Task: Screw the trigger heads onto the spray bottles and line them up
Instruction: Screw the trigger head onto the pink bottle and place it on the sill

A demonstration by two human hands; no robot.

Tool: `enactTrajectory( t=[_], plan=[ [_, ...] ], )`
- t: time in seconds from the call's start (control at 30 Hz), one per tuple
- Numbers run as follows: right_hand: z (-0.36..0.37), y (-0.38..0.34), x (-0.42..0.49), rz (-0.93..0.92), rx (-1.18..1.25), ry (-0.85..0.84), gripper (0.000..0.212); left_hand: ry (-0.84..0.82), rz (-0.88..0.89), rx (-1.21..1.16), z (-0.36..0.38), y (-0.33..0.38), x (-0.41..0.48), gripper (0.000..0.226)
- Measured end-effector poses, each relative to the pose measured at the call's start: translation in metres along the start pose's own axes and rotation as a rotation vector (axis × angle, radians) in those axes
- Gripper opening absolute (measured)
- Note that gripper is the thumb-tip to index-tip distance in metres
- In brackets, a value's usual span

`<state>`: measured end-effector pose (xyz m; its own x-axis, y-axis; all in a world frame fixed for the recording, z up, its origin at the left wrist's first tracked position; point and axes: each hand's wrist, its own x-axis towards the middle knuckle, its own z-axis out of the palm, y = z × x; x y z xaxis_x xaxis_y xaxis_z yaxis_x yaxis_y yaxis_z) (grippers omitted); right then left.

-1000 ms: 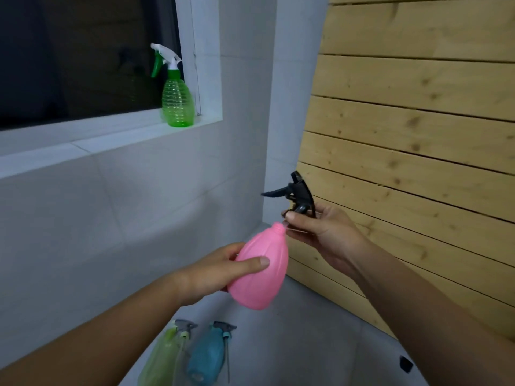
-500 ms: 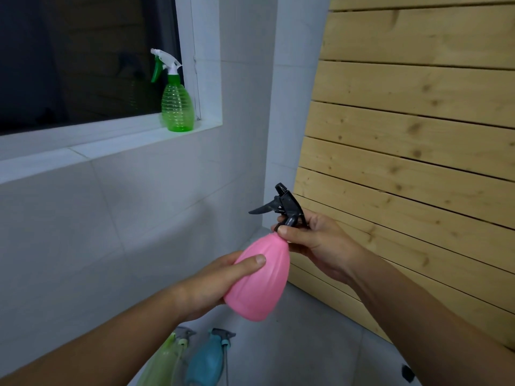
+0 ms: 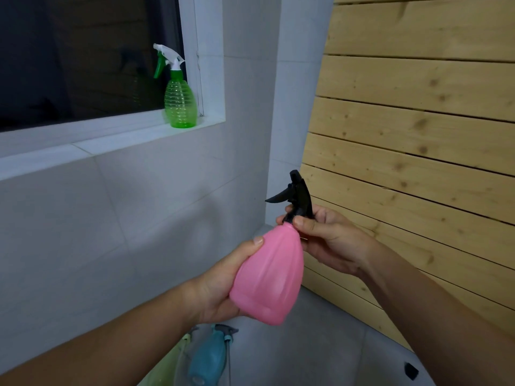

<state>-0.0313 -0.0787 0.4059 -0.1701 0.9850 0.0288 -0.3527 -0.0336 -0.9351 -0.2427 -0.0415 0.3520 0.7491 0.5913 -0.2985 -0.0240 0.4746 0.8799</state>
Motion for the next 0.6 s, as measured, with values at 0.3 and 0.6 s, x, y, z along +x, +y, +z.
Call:
enactTrajectory(
  t=[0.3, 0.6],
  plan=[
    [0.009, 0.004, 0.001, -0.079, -0.377, 0.317, 0.012, 0.297, 0.216, 0.440, 0.009, 0.005, 0.004, 0.059],
    [0.015, 0.016, 0.004, -0.037, -0.188, 0.402, 0.017, 0.190, 0.069, 0.260, 0.013, 0.009, -0.005, 0.062]
  ],
)
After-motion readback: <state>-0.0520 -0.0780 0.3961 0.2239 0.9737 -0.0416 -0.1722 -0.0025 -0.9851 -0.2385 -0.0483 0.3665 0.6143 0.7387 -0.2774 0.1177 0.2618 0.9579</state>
